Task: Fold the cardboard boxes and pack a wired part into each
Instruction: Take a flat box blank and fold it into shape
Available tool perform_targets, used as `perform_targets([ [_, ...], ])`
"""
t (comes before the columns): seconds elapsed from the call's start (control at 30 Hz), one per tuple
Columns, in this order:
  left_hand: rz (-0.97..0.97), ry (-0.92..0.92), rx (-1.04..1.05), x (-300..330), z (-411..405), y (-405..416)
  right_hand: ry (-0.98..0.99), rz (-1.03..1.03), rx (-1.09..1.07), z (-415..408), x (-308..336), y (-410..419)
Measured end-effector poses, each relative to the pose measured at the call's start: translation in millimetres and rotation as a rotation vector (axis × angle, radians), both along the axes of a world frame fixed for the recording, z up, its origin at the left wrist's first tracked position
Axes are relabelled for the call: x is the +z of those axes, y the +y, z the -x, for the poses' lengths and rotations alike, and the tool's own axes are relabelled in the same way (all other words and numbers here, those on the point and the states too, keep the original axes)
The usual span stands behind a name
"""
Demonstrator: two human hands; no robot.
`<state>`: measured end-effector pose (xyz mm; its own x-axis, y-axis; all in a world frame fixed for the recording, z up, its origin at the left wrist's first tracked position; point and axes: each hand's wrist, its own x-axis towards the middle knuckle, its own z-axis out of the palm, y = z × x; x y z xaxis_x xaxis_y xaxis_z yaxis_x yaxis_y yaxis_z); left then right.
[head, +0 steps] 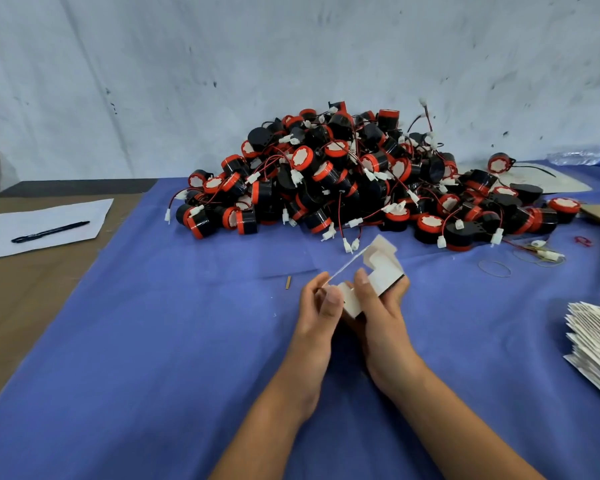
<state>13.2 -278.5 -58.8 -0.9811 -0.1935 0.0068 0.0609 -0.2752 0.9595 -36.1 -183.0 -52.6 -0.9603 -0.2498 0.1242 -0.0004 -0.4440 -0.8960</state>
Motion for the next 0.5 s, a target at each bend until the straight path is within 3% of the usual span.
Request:
perform_targets([
  [0.2, -0.207, -0.015, 0.278, 7.8, 2.3, -4.3, 0.252, -0.311, 0.044, -15.0, -4.9, -8.5],
  [0.3, -0.184, -0.019, 0.396, 10.3, 5.6, -21.4, 0.358, -0.486, 0.017, -8.1, -3.7, -9.5],
  [0.4, -0.005, 0.017, 0.349, 11.1, 4.0, -39.5, 0.228, -0.368, 0.067, 3.3, -1.1, -2.1],
  [0.5, 0.097, -0.005, 0.134, 13.8, -2.4, -47.0, 0.197, -0.249, 0.201, 6.1, -2.0, 7.4],
])
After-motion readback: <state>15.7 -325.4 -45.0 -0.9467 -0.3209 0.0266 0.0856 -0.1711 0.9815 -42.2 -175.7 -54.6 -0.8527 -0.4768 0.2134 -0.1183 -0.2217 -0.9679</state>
